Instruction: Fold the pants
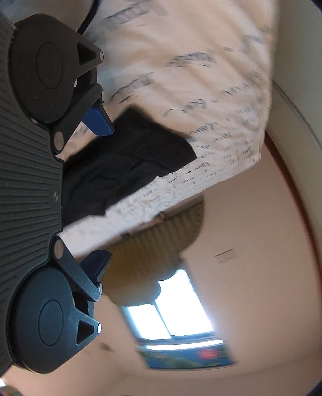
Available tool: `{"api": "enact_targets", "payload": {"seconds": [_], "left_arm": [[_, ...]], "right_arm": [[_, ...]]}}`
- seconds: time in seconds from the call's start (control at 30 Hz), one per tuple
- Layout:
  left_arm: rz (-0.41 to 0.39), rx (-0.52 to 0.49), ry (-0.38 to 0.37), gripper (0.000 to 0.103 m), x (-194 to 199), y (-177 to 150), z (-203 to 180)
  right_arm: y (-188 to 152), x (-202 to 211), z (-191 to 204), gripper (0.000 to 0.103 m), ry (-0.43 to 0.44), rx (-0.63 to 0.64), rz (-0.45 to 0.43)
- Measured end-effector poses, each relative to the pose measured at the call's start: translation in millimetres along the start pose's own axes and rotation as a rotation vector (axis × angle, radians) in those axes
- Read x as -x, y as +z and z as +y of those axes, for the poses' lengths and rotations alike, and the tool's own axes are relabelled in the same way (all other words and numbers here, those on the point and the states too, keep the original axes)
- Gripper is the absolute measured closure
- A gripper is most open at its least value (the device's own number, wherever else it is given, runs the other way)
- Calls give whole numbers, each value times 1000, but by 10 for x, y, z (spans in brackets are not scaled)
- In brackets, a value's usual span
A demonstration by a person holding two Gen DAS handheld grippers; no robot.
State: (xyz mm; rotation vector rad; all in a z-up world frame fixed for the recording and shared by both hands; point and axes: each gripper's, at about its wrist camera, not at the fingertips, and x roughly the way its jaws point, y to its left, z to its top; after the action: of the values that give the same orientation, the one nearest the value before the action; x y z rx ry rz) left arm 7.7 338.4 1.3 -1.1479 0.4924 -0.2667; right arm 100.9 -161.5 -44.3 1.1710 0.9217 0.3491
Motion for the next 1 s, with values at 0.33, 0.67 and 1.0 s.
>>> {"api": "enact_targets", "payload": {"seconds": [0.33,0.67,1.0], "left_arm": [[-42,178,207,23,-343,79,-51],[-40,69,352,67,-351,15,-226],[-40,90,283,49,-315,34,-322]], "right_arm": [[47,15,-99,95,45,-86,16],[-9,12,-137,95,50,-77,4],[-6,11,-180,95,61,-83,7]]}}
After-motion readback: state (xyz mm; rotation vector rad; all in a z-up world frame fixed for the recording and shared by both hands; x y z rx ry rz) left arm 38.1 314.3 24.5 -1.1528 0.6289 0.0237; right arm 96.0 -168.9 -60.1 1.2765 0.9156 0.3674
